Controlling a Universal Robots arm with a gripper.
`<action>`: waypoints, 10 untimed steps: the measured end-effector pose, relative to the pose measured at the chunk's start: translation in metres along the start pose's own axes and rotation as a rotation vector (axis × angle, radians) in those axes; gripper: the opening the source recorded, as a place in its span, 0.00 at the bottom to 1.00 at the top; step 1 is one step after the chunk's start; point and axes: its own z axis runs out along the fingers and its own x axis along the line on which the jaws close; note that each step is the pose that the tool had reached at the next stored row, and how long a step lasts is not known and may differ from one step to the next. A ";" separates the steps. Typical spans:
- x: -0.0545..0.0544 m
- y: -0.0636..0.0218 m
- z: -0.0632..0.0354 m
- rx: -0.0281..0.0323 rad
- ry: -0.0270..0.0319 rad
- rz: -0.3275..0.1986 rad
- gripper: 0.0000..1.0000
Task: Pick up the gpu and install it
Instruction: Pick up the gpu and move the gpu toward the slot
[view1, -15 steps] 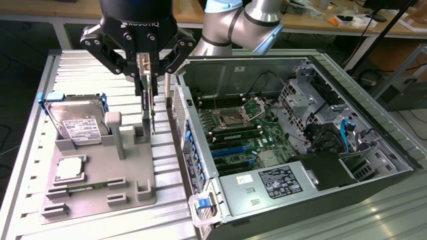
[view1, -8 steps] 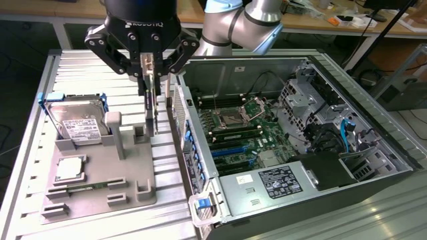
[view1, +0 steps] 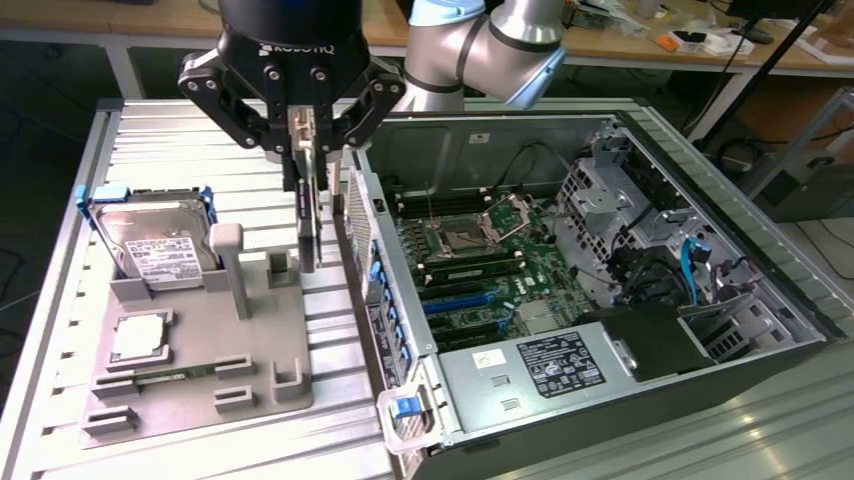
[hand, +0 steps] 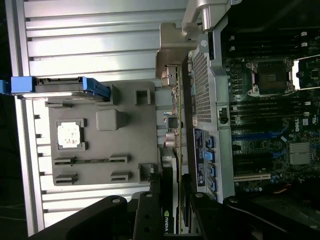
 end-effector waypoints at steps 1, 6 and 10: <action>-0.001 0.0001 0.0000 0.0001 0.0001 0.000 0.27; -0.003 0.0002 0.0001 0.0001 0.0000 0.000 0.27; -0.006 0.0004 0.0002 0.0000 0.0000 0.000 0.27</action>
